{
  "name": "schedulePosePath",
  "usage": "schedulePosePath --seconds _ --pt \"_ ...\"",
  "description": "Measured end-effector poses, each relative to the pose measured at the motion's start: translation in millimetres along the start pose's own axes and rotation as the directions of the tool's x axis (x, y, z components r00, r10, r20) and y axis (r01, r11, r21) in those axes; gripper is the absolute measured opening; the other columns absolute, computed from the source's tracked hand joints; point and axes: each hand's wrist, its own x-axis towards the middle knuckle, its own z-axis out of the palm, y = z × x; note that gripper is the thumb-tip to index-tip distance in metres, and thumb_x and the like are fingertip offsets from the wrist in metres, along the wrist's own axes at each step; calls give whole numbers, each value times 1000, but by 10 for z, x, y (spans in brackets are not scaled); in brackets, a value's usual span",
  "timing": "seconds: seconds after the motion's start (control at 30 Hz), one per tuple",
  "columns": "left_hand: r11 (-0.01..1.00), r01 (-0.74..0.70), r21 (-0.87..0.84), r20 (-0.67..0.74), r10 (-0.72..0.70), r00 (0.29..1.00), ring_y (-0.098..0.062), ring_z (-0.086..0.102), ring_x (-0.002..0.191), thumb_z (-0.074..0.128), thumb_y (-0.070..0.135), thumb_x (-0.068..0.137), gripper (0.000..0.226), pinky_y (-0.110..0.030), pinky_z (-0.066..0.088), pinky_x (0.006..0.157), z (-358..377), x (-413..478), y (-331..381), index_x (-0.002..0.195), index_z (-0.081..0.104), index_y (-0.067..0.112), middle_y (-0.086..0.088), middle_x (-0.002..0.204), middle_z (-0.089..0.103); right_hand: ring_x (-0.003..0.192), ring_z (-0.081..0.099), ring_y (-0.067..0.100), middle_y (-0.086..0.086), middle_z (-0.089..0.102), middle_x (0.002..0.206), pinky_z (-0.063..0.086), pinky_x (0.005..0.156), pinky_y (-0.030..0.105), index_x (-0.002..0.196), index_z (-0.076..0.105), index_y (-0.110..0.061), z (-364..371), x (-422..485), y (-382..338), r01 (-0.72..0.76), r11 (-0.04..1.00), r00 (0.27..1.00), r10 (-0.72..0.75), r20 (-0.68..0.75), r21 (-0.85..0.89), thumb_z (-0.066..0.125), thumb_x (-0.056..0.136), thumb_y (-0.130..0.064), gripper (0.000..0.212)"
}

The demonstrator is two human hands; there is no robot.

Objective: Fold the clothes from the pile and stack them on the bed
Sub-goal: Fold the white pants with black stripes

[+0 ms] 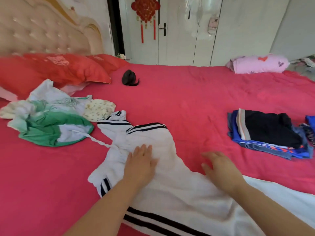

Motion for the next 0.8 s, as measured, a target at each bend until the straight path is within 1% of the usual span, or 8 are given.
schedulePosePath --seconds 0.2,0.3,0.43,0.5,0.6,0.67,0.73,0.8 --pt "998 32 -50 -108 -38 993 -22 12 145 -9 61 80 81 -35 -3 116 376 -46 -352 148 19 26 -2 157 14 109 55 28 11 64 112 38 85 31 115 60 -8 408 702 -639 -38 994 998 32 58 107 47 93 -20 29" --pt "986 49 -158 -99 -65 993 -22 57 118 3 52 94 72 -31 10 109 434 -61 -392 122 62 21 -3 128 59 98 58 30 14 65 101 37 73 33 107 59 -2 555 1001 -753 -254 933 966 236 101 254 47 93 -27 31" --pt "946 5 -324 -216 -79 973 -15 59 115 25 46 92 56 -22 10 108 443 -22 -431 121 63 15 1 124 62 80 55 23 14 59 84 41 68 32 95 62 7 664 1300 -866 -457 712 887 409 215 533 59 83 -13 23" --pt "879 -12 -477 -244 -120 962 -5 41 129 25 50 83 68 -14 6 109 431 -39 -447 137 45 15 7 140 44 71 46 19 9 51 75 37 63 30 89 66 0 631 1308 -1035 -368 647 930 266 254 668 55 76 -4 18" --pt "748 -27 -663 -348 -276 896 8 14 133 18 52 82 70 0 0 104 438 -14 -476 146 21 22 21 143 18 76 58 13 -6 65 92 41 66 19 107 66 -25 456 1106 -1375 -38 808 966 -120 228 588 53 82 -2 37" --pt "649 -81 -756 -412 -377 829 8 27 130 36 29 92 51 -1 12 104 395 -20 -470 142 31 18 16 142 30 82 57 -11 -20 64 100 39 73 4 113 66 -24 300 916 -1542 66 822 798 -383 465 565 55 87 -2 35" --pt "498 -101 -861 -373 -486 790 17 48 108 46 8 95 33 -7 36 97 354 -26 -452 126 50 18 13 122 55 80 56 -13 -24 66 86 39 77 5 108 69 -25 178 808 -1580 30 839 603 -449 659 544 58 87 -7 29" --pt "421 -104 -901 -331 -513 792 12 57 91 53 0 90 25 -6 42 83 331 -41 -434 109 57 16 10 102 62 79 61 1 -12 69 82 46 77 15 96 71 -21 172 844 -1550 -109 776 698 -385 604 621 58 86 -2 25"
